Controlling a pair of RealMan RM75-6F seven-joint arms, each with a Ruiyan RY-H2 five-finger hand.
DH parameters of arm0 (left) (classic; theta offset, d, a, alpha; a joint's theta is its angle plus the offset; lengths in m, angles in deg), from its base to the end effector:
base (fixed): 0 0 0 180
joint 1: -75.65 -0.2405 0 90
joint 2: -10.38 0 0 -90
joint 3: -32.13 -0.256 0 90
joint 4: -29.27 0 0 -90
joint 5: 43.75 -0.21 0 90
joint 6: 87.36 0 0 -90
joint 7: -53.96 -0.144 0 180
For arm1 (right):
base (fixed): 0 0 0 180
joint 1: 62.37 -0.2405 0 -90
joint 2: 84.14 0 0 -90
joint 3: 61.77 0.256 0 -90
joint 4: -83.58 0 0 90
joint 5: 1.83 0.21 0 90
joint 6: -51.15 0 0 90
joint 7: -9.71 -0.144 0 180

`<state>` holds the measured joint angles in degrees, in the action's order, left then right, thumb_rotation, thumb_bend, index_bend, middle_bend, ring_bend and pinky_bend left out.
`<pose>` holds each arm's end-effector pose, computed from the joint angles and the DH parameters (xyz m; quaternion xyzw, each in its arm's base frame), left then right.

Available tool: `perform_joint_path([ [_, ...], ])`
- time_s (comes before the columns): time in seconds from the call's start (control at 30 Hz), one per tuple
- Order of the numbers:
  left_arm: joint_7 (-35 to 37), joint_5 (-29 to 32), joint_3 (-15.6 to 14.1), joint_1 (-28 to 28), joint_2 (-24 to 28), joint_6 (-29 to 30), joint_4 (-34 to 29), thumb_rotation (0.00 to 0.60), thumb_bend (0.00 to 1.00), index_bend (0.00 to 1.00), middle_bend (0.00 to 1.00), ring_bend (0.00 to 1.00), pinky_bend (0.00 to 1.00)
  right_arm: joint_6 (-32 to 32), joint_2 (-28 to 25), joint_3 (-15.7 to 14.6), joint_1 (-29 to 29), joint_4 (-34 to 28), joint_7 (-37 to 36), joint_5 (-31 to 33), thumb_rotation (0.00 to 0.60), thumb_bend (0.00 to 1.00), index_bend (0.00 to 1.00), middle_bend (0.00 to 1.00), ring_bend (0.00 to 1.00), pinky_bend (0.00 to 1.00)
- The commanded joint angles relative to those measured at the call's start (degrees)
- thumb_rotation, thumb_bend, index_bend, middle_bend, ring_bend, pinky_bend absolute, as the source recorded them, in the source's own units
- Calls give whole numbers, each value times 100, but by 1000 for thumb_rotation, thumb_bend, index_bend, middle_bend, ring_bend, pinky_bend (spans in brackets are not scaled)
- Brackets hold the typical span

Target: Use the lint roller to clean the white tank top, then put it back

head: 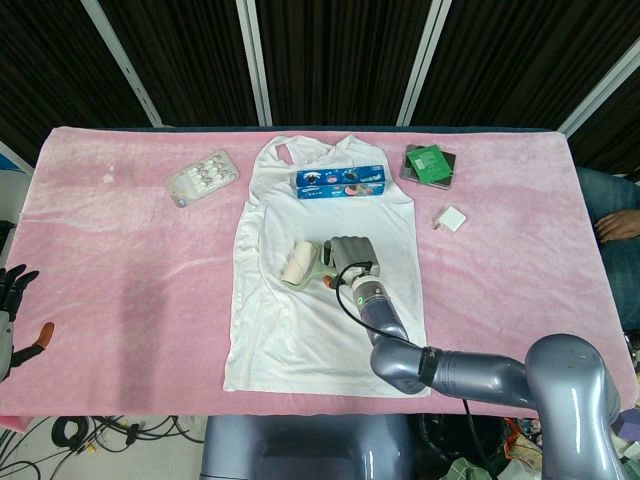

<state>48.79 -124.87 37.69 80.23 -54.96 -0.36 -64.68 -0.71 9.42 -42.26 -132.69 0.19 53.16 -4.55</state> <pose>-0.3102 0.1880 0.1651 -0.5597 -0.3747 -0.3840 0.6316 -0.0358 -0.3966 -0.0498 0.6950 -0.5321 0.2570 0.4095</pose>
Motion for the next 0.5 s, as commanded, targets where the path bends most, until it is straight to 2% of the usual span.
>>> perform_joint_path([
  [0.03, 1, 0, 1, 0, 2, 0, -2, 600, 317, 149, 85, 36, 0, -1, 57, 6, -80, 100, 57, 87, 600, 562, 867, 686, 641, 444],
  [0.23, 12, -5, -9, -4, 8, -6, 2, 600, 317, 149, 85, 36, 0, -155, 31, -160, -126, 114, 236, 86, 600, 567, 881, 697, 654, 444],
  [0.5, 3, -22, -18, -13, 0, 12, 12, 600, 317, 149, 85, 36, 0, -371, -231, -402, -70, -257, 478, 14, 600, 572, 908, 718, 674, 444],
])
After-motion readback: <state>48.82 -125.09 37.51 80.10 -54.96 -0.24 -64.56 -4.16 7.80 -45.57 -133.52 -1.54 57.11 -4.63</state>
